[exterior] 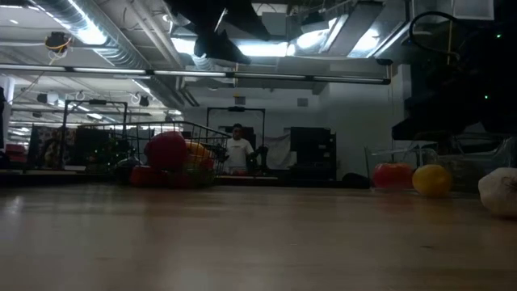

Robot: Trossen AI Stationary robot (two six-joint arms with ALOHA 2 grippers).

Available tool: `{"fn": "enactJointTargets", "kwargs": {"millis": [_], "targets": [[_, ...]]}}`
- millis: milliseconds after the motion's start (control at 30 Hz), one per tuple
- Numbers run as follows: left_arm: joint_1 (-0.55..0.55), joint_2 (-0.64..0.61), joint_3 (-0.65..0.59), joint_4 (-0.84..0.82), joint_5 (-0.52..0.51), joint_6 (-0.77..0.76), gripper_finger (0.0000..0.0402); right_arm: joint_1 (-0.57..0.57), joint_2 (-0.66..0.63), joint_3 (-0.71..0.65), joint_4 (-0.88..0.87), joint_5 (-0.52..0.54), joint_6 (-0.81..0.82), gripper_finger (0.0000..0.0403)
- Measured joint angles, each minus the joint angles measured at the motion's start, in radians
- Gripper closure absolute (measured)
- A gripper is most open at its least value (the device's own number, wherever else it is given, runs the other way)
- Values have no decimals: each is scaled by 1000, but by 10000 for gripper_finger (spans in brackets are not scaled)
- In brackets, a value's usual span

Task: Sort produce into baskets
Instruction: Put the white garlic into the silver wire basket

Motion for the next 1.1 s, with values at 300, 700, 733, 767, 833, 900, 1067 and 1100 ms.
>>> {"fn": "enactJointTargets", "kwargs": {"millis": [300, 700, 733, 767, 833, 900, 1067, 1100], "targets": [[-58, 65, -58, 158, -3, -42, 7, 0, 0, 0, 0, 0, 0, 150], [-106, 184, -58, 338, -2, -33, 7, 0, 0, 2, 0, -1, 0, 150], [-107, 191, -58, 339, -2, -33, 7, 0, 0, 2, 1, -1, 0, 150], [-110, 199, -58, 342, -2, -33, 7, 0, 0, 2, 1, -1, 0, 150], [-112, 210, -58, 354, -2, -33, 7, 0, 0, 2, 3, 0, 0, 150], [-116, 221, -58, 362, -2, -33, 7, 0, 0, 2, 13, -8, 4, 150], [-117, 238, -58, 365, -2, -39, 7, 0, 0, 2, 162, -98, 98, 150], [-117, 239, -58, 362, -2, -40, 7, 0, 0, 2, 197, -112, 117, 150]]}}
